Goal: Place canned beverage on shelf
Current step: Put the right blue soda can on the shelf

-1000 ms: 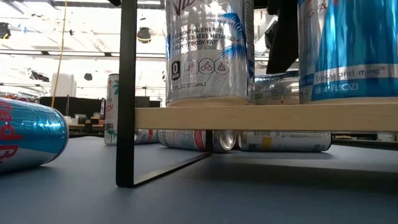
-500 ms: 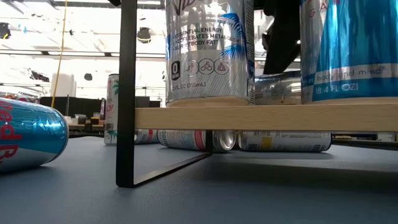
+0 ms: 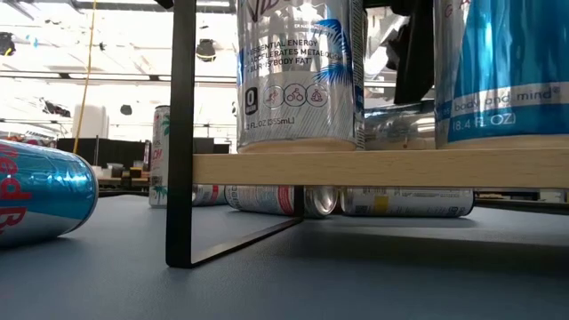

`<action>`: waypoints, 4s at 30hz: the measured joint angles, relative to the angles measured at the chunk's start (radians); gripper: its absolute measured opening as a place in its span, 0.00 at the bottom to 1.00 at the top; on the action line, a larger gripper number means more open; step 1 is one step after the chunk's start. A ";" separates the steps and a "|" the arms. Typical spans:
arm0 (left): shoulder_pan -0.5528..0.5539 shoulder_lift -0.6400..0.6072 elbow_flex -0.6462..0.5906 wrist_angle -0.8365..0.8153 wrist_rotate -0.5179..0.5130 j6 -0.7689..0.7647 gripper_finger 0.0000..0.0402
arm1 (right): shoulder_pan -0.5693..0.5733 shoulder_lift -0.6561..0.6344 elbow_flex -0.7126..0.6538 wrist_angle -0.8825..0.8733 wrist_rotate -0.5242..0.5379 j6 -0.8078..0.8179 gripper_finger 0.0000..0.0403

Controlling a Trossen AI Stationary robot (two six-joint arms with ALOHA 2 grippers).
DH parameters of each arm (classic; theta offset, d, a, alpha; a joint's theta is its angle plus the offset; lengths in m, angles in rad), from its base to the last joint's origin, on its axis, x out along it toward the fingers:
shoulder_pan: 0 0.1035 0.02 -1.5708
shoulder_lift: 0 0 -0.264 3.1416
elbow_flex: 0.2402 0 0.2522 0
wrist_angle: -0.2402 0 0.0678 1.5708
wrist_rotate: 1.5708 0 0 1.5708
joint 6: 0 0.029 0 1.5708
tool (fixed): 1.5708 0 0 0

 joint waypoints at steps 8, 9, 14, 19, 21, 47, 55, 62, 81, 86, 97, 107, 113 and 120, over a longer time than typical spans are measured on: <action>0.000 0.000 0.000 0.000 -0.003 0.000 0.75 | 0.013 -0.052 -0.005 -0.037 0.033 0.044 0.57; 0.000 0.000 0.000 0.000 -0.004 0.000 0.75 | 0.014 -0.057 -0.006 -0.045 0.036 0.054 0.57; 0.000 0.000 0.000 0.000 -0.005 0.004 0.75 | 0.032 -0.063 -0.006 -0.081 0.046 0.086 0.57; 0.000 0.000 0.000 0.001 -0.008 0.013 0.75 | 0.042 -0.063 -0.007 -0.044 0.072 0.078 0.57; 0.000 0.000 0.000 0.001 -0.008 0.013 0.75 | 0.041 -0.063 -0.007 -0.044 0.076 0.066 0.57; 0.000 0.000 0.000 0.003 -0.009 0.016 0.75 | 0.002 -0.041 -0.009 -0.048 0.019 0.100 0.63; 0.000 0.000 0.000 0.003 -0.009 0.016 0.75 | 0.016 -0.043 -0.075 -0.042 0.046 0.142 0.63; 0.000 0.000 0.000 0.003 -0.009 0.016 0.75 | 0.030 -0.048 -0.076 -0.069 0.109 0.143 0.46; 0.000 0.000 0.000 0.009 -0.035 0.053 0.75 | 0.454 -0.225 -0.136 -0.114 1.102 0.655 0.36; 0.000 0.000 0.000 0.032 -0.040 0.059 0.75 | 0.561 -0.228 -0.268 -0.090 1.345 0.904 0.36; 0.000 0.000 0.000 0.052 -0.062 0.081 0.75 | 0.538 -0.224 -0.467 0.312 1.433 0.741 0.36; 0.000 0.000 0.000 0.052 -0.098 0.095 0.75 | 0.499 -0.210 -0.526 0.513 1.327 0.587 0.36; 0.000 0.000 0.000 0.053 -0.105 0.094 0.75 | 0.476 -0.167 -0.524 0.650 1.284 0.425 0.36; 0.001 0.000 0.000 0.056 -0.110 0.095 0.75 | 0.487 -0.141 -0.526 0.661 1.264 0.420 0.36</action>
